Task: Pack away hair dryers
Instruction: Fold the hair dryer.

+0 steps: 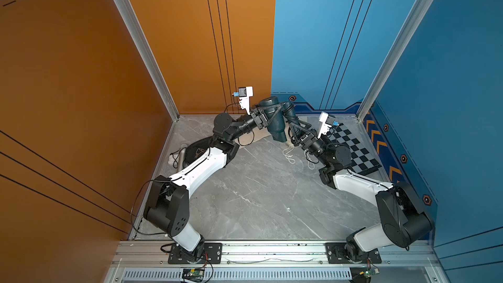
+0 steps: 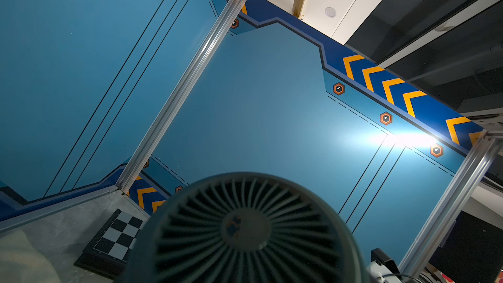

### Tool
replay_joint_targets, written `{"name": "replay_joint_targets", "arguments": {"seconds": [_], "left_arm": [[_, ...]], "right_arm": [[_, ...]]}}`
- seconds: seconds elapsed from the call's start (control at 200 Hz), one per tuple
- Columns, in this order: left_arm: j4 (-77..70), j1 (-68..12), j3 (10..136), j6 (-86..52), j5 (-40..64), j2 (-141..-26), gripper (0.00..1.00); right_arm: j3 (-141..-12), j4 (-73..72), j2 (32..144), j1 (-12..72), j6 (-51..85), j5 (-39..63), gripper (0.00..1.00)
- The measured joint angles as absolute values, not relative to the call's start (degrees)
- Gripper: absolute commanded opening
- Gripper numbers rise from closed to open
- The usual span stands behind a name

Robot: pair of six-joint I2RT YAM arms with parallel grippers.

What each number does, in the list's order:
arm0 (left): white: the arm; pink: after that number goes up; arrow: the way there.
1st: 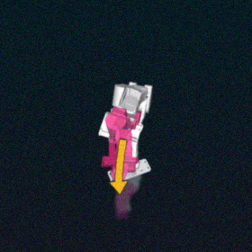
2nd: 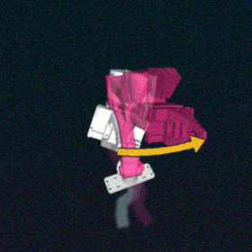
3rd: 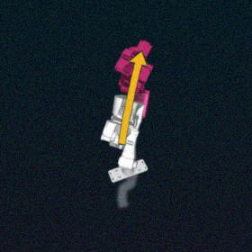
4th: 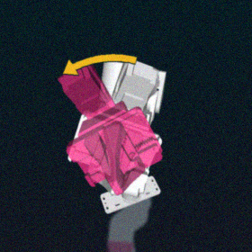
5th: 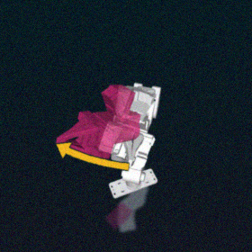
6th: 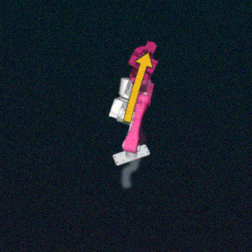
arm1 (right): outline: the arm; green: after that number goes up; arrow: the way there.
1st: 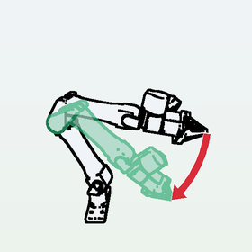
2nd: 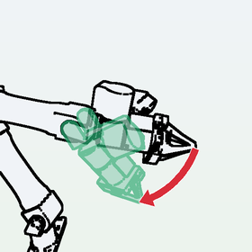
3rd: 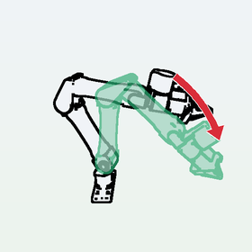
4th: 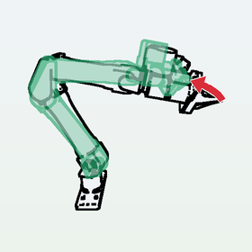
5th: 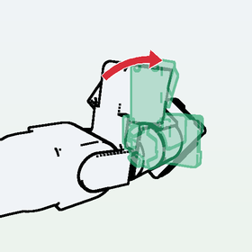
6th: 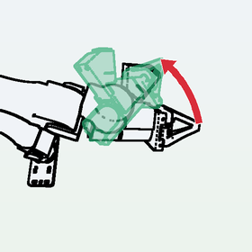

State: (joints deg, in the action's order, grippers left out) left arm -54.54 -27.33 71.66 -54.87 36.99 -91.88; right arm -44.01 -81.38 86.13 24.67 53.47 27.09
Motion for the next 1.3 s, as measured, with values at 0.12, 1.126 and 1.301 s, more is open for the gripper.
{"name": "replay_joint_targets", "arguments": {"seconds": [0.12, 1.126, 1.301], "left_arm": [[-55.29, -27.29, 71.7, -54.94, 36.53, -91.88, 0.0], [-53.69, -24.91, 72.9, -58.19, 42.26, -93.58, 0.0], [-53.06, -24.03, 73.89, -59.66, 44.34, -95.33, 0.0]], "right_arm": [[-44.82, -81.08, 86.13, 24.67, 54.17, 27.53, 0.87], [-43.27, -75.99, 85.01, 20.32, 60.75, 38.57, 0.89], [-41.32, -68.93, 80.27, 16.34, 59.29, 43.77, 0.89]]}}
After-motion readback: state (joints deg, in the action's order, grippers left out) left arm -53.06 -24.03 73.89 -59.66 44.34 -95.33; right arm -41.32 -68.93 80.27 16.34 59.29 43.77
